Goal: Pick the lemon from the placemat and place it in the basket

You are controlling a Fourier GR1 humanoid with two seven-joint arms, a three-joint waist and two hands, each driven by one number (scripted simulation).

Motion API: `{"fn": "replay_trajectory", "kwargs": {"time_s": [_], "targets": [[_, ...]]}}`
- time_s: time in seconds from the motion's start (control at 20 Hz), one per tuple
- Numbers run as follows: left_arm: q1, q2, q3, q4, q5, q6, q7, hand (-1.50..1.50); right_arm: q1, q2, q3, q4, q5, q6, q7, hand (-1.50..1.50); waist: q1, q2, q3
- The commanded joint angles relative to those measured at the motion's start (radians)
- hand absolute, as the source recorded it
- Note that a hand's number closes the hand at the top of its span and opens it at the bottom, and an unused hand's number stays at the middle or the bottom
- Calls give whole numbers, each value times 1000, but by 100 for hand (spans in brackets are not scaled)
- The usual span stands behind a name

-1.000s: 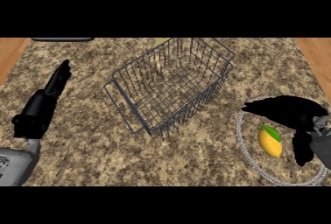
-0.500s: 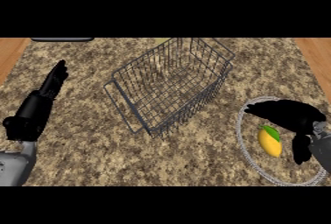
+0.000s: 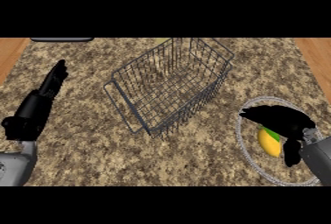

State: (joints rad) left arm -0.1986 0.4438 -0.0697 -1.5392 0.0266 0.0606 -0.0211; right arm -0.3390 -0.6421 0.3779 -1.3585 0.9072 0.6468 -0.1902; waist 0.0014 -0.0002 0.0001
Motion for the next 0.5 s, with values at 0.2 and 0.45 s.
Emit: {"fn": "replay_trajectory", "kwargs": {"time_s": [0.2, 0.45], "targets": [[20, -78, 19, 17, -62, -22, -32, 0, 21, 41, -69, 56, 76, -16, -53, -150, -1, 0, 0], [-22, -86, 74, 80, -80, -63, -53, 0, 13, 64, -94, 68, 126, 13, -90, -150, -2, 0, 0]]}}
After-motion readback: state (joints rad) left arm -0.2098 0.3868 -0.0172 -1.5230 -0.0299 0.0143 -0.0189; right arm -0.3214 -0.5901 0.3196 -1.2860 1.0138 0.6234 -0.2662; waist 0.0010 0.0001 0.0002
